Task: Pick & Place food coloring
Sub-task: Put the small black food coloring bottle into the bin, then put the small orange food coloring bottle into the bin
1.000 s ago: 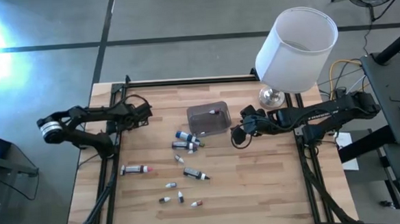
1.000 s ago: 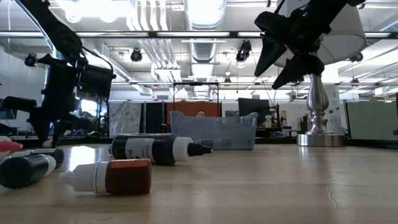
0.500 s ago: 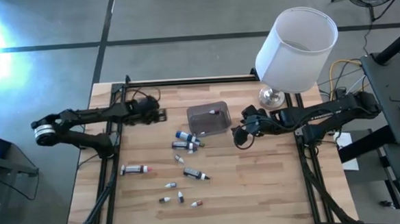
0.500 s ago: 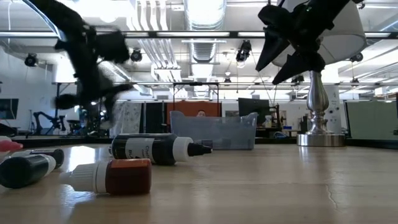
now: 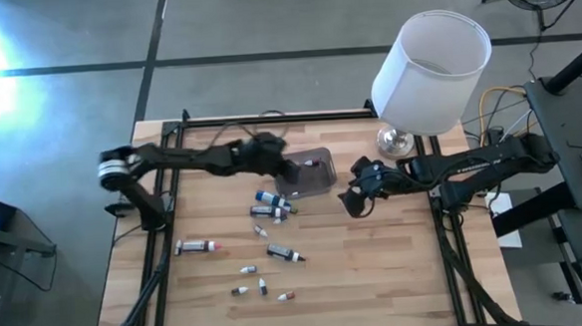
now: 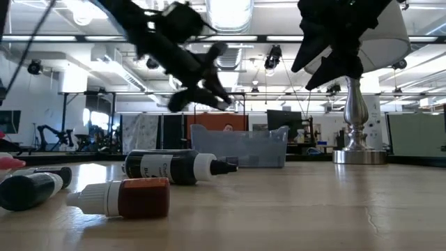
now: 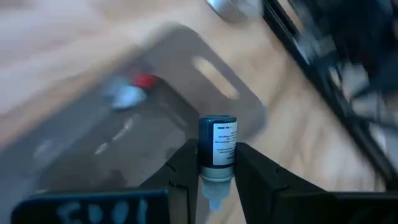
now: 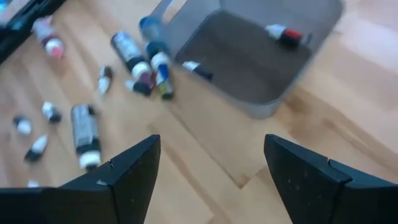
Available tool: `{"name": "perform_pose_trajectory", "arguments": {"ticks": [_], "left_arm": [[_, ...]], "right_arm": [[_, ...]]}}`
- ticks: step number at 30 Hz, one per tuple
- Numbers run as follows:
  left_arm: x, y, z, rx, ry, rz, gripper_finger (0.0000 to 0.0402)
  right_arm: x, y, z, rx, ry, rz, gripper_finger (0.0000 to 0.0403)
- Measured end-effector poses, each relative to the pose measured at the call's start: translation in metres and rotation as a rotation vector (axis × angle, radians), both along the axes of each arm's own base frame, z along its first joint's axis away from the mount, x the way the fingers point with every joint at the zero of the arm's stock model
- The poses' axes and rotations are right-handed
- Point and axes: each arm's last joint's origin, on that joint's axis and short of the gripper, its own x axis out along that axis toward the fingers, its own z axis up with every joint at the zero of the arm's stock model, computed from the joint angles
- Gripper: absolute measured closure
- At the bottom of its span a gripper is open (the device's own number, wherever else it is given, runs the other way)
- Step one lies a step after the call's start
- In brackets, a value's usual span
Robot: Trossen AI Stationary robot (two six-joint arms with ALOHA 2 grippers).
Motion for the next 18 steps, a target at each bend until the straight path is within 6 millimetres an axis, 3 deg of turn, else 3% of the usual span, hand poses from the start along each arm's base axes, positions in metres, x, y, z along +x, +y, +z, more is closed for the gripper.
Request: {"name": "perform_pose_trajectory", "arguments": {"ticks": [4,10,18], "left_arm": [[0.024,-0.008,0.000,0.111,0.189,-0.060,0.0334],[0.036,-0.019,0.008,0.302,0.494,-0.123,0.0289],[0.048,-0.039,0.030,0.494,0.469,-0.161,0.0250]], "right_arm": [[0.002,0.009,0.001,-0.015,0.001,0.163,0.0118],[0.003,0.022,-0.003,-0.069,0.025,0.297,0.0093],[0.010,0.030,0.006,-0.110,-0.056,0.363,0.0076]]}}
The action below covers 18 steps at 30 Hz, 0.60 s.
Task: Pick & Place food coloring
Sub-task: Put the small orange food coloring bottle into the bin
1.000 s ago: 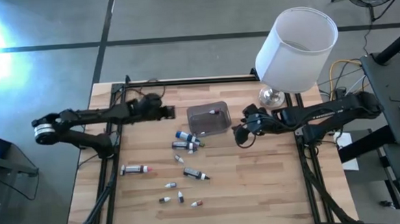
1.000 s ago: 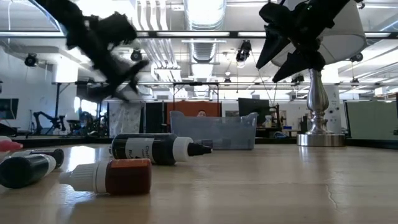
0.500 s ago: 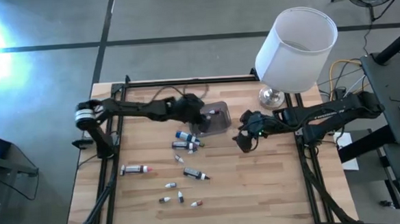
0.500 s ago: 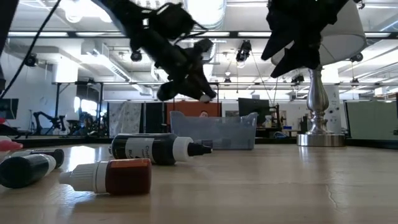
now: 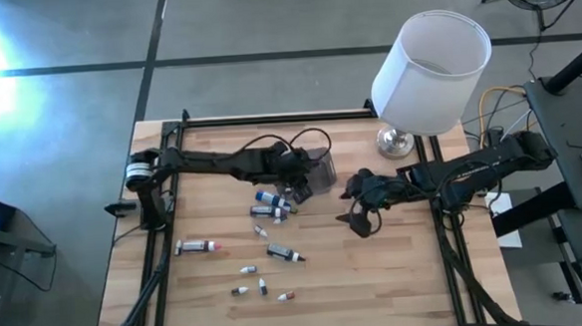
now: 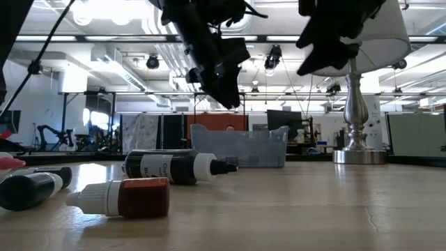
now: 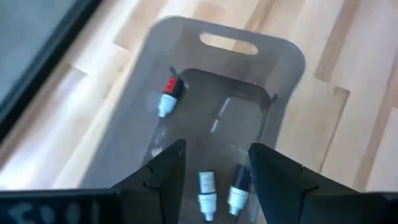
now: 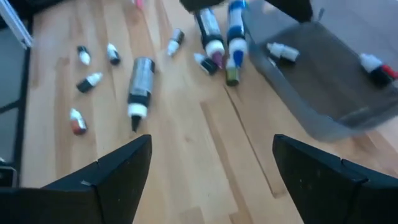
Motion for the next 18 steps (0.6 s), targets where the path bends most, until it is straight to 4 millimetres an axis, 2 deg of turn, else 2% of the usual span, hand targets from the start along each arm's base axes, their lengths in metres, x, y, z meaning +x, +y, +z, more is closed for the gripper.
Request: {"name": "perform_pose_trajectory", "arguments": {"ticks": [3,5,8,13,18], "left_arm": [[-0.010,-0.016,0.018,0.019,-0.029,-0.039,0.0249],[-0.022,-0.037,0.034,0.040,-0.058,-0.101,0.0248],[-0.048,-0.068,0.047,0.060,-0.089,-0.154,0.0248],[-0.097,-0.113,0.055,-0.030,-0.201,-0.176,0.0248],[-0.145,-0.135,0.044,-0.054,-0.252,-0.146,0.0248]], "right_arm": [[0.010,0.013,-0.001,-0.017,-0.038,0.092,0.0076],[0.020,0.026,-0.007,-0.066,-0.059,0.189,0.0076],[0.039,0.050,-0.018,-0.149,-0.093,0.326,0.0076],[0.076,0.087,-0.024,-0.170,-0.063,0.403,0.0076],[0.117,0.118,-0.031,-0.151,-0.039,0.410,0.0076]]}}
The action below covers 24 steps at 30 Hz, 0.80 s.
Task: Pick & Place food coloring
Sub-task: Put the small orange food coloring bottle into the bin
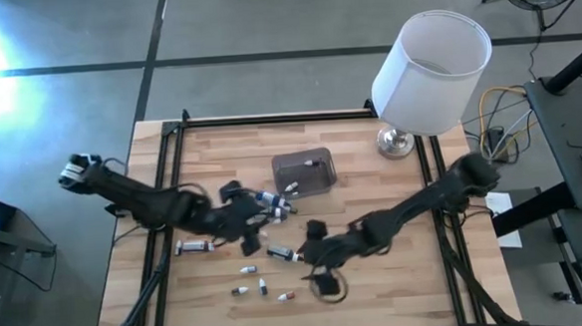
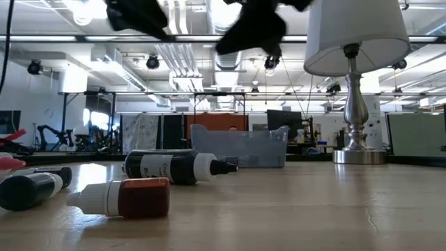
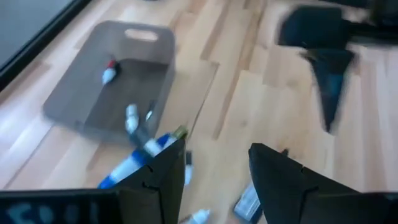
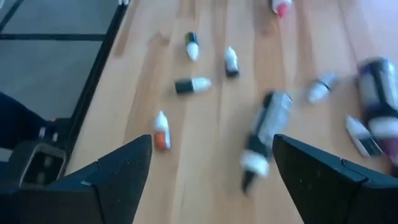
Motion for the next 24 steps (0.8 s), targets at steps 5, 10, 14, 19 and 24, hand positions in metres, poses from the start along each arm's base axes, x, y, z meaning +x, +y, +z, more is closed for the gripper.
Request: {"name": "perform_pose_trajectory", "arguments": {"ticks": [5,10,14,19,24], "left_arm": [[-0.041,-0.010,-0.010,-0.043,-0.069,0.025,0.0248],[-0.066,-0.010,-0.012,-0.071,-0.103,-0.024,0.0248],[-0.076,-0.005,-0.014,-0.061,-0.112,-0.044,0.0248],[-0.080,-0.004,-0.020,-0.056,-0.095,-0.076,0.0248],[-0.081,-0.004,-0.029,-0.057,-0.057,-0.095,0.0248]], "right_arm": [[0.036,0.031,-0.025,-0.006,0.087,0.039,0.0076],[0.063,0.055,-0.043,-0.020,0.161,0.064,0.0076],[0.075,0.076,-0.061,-0.041,0.209,0.088,0.0082],[0.088,0.087,-0.079,-0.128,0.257,0.035,0.0112],[0.098,0.090,-0.083,-0.184,0.236,-0.013,0.0147]]}}
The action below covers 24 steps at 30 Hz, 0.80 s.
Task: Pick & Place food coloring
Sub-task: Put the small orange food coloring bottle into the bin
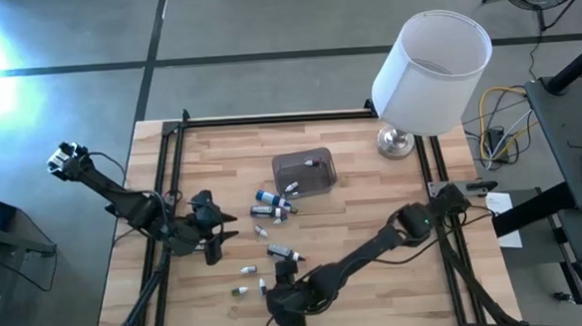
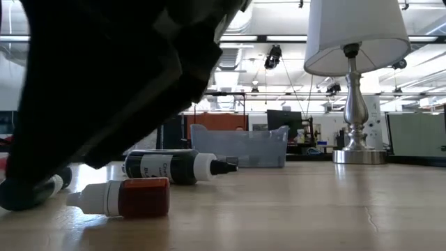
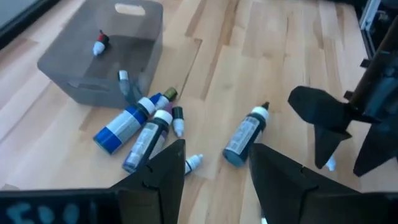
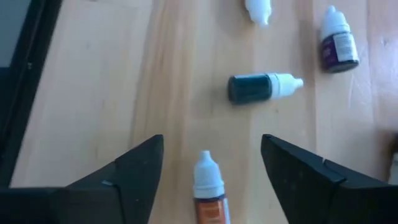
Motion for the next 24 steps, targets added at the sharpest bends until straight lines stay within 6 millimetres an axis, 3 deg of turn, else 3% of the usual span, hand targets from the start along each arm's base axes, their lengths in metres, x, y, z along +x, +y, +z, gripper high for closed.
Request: {"name": "perform_pose_trajectory", "arguments": {"ticks": [12,19,24], "left_arm": [[-0.001,-0.001,-0.002,-0.006,0.021,-0.037,0.0248],[-0.001,-0.001,-0.003,0.000,0.031,-0.038,0.0248],[-0.003,0.001,-0.005,0.005,0.060,-0.028,0.0248]], "right_arm": [[-0.007,-0.001,-0.017,0.004,0.103,0.021,0.0234],[0.003,-0.014,-0.016,0.015,0.077,0.011,0.0340],[0.003,-0.033,0.001,0.030,0.101,-0.093,0.0350]]}}
